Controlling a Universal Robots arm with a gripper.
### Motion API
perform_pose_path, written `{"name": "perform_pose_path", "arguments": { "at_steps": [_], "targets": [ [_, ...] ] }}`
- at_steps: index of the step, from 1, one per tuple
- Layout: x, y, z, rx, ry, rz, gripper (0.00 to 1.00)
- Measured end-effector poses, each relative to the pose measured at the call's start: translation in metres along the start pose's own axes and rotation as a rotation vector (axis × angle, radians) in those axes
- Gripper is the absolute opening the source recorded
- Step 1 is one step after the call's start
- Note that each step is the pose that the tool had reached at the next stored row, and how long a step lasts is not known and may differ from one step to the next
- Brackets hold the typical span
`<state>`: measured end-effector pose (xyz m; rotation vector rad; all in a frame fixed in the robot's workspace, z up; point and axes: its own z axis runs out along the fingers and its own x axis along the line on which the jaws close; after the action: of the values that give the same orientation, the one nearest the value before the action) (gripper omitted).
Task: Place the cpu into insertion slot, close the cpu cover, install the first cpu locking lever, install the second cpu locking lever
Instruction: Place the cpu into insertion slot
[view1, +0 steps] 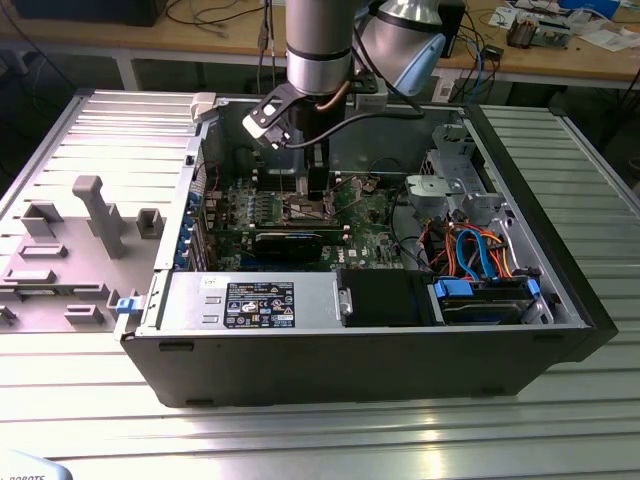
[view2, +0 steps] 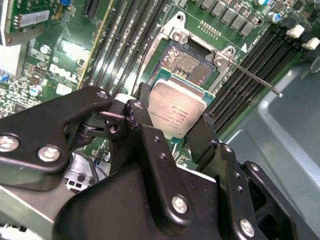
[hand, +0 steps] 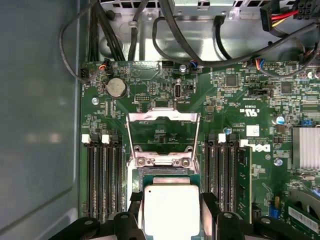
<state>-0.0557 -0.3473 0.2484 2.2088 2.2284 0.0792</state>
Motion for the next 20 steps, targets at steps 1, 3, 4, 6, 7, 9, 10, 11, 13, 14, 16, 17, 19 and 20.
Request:
{"name": "perform_pose_path", "arguments": {
  "at_steps": [1,3,4,6,7,9,10,11,13,14,16,17,19,20],
  "targets": [
    [0.0000,-0.0002,0.0011,-0.0001,0.0068,0.000,0.54],
    [-0.0002,-0.0005,0.0056,-0.0001,0.0075,0.000,0.54],
    [-0.0003,-0.0006,0.0080,0.0000,0.0075,0.000,0.54],
    [-0.0005,-0.0014,0.0136,-0.0001,0.0075,0.000,0.54],
    [-0.0006,-0.0018,0.0173,0.0000,0.0074,0.000,0.54],
    [-0.0007,-0.0024,0.0211,-0.0001,0.0075,0.000,0.54],
    [-0.0007,-0.0030,0.0234,0.0000,0.0075,0.000,0.54],
    [-0.0007,-0.0035,0.0247,-0.0001,0.0077,-0.001,0.54],
    [-0.0008,-0.0060,0.0271,-0.0002,0.0075,-0.001,0.54],
    [-0.0007,-0.0068,0.0280,-0.0003,0.0075,-0.001,0.54],
    [-0.0002,-0.0069,0.0299,-0.0002,0.0071,-0.001,0.54],
    [0.0001,-0.0070,0.0312,-0.0004,0.0070,0.001,0.54],
    [0.0007,-0.0070,0.0340,-0.0006,0.0064,0.011,0.54],
    [0.0008,-0.0071,0.0351,-0.0007,0.0065,0.011,0.54]
  ]
}}
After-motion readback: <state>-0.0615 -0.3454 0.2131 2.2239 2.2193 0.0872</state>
